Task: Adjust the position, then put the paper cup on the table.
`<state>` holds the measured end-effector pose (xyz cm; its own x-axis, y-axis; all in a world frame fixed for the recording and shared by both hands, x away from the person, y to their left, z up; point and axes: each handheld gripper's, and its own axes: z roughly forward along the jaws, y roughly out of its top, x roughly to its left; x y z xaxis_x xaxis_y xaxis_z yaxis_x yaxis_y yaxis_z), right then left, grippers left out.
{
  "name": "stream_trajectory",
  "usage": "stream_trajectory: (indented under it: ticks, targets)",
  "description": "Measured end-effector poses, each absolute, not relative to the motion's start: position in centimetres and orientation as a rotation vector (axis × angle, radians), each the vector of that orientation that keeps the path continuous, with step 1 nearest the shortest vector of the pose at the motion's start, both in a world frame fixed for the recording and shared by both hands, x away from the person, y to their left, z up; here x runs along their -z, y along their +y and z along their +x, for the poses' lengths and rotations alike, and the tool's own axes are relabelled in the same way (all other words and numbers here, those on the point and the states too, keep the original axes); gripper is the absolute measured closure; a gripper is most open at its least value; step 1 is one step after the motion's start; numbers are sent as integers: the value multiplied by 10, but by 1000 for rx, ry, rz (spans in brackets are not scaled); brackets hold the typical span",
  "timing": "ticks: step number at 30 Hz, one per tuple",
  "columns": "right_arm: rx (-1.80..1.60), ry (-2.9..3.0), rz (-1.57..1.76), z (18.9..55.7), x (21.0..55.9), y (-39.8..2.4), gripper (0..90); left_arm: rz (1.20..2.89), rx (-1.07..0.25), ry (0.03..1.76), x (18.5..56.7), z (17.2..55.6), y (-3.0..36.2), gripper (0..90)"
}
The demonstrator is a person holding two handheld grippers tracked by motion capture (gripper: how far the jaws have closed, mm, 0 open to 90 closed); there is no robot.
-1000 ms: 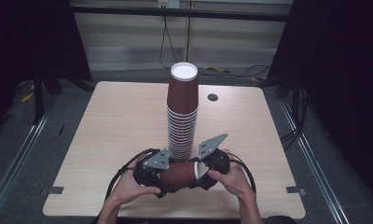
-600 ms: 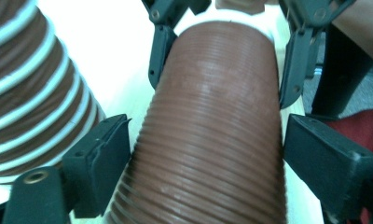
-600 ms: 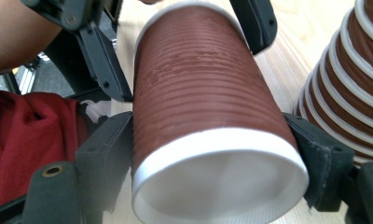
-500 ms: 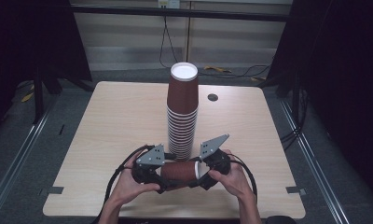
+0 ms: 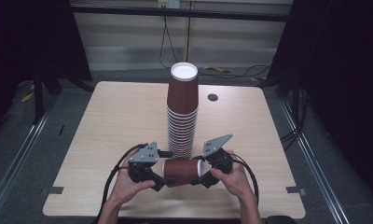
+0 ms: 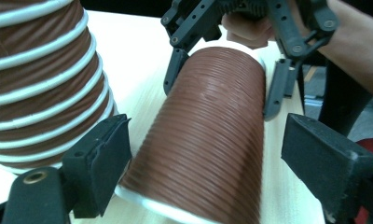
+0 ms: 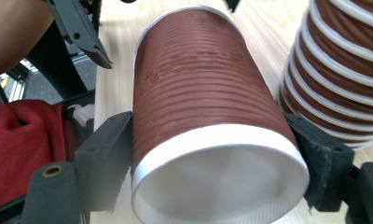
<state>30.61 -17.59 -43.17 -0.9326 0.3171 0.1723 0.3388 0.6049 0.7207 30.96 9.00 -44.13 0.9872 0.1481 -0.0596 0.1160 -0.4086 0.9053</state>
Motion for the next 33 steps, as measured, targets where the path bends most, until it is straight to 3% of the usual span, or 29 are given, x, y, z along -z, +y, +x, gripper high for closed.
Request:
stream_trajectory:
  ticks: [33]
  targets:
    - [1560, -2634, -670, 307, 448, -191, 220, 1829, -115, 343, 452, 308, 123, 156]
